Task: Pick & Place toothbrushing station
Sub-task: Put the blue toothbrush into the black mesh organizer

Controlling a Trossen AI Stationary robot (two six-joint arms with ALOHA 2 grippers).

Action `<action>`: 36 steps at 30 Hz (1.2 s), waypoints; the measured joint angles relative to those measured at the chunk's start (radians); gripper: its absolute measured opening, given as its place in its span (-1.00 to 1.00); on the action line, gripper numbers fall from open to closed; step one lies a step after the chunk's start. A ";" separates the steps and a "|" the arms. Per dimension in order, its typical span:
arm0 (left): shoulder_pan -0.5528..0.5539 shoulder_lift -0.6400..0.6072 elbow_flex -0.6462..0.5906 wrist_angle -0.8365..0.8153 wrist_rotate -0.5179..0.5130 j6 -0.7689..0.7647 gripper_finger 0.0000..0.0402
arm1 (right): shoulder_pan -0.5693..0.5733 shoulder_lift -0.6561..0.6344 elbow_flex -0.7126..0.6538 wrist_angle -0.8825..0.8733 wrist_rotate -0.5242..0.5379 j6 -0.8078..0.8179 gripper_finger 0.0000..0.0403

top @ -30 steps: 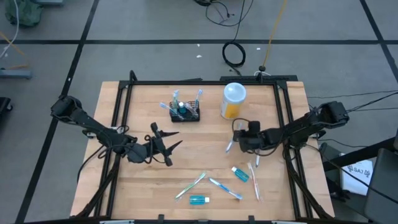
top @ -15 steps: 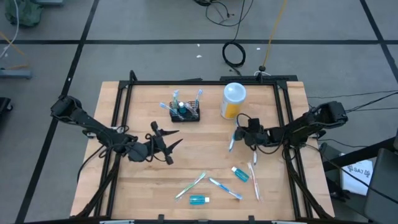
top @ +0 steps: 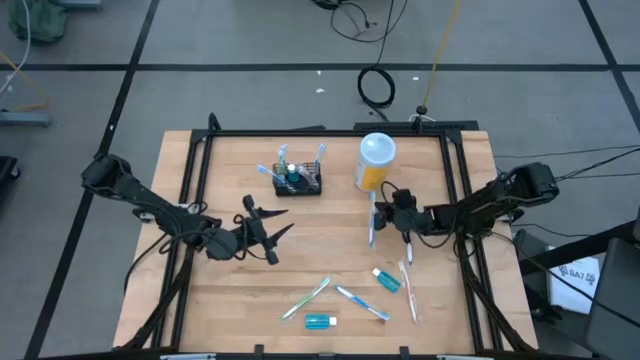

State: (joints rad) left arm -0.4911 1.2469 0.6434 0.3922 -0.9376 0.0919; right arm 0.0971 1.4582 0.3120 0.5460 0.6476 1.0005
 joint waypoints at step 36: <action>0.287 0.292 -0.001 0.312 0.708 -0.232 -0.11 | 0.133 -0.002 0.273 0.435 -0.391 -0.571 -1.00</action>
State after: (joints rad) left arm -0.2039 1.5384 0.6422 0.7040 -0.2298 -0.1403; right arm 0.2296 1.4563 0.5851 0.9812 0.2567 0.4294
